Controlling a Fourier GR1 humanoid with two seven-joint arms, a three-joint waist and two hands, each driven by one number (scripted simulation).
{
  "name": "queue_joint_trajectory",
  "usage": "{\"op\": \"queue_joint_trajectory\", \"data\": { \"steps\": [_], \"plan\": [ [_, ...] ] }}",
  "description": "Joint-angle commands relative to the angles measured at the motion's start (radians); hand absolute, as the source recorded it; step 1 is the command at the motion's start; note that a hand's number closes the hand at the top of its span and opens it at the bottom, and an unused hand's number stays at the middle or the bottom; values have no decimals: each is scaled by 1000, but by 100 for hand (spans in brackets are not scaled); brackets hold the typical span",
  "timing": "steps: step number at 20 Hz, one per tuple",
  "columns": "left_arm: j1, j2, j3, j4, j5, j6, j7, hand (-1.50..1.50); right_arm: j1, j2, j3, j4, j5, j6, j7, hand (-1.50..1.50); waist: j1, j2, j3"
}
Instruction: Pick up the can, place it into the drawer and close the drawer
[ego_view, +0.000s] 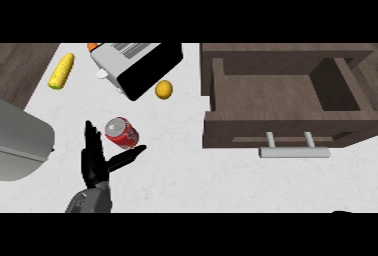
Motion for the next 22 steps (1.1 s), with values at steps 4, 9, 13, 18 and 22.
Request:
{"op": "queue_joint_trajectory", "data": {
  "steps": [4, 9, 13, 18, 22],
  "plan": [
    [-99, 2, 82, 210, 42, -45, -123, -150, -24, 4, -7, 26, 19, 22, -16, -150, 0, 0, 0],
    [-149, 31, 121, 341, 66, -124, -213, -150, -47, -13, -34, -32, -14, 1, 87, -150, 0, 0, 0],
    [-258, 51, 162, 522, 71, -166, -293, -150, -11, 1, -32, 33, -3, 53, -29, -150, -5, 2, 0],
    [-340, 98, 143, 598, 55, -273, -247, -150, -70, -15, -40, 9, -2, 9, 46, -150, -7, 2, -1],
    [-392, 76, 164, 646, 74, -331, -285, 150, -68, -31, -67, -27, -33, 17, 63, -150, -13, 4, -1]
  ]
}}
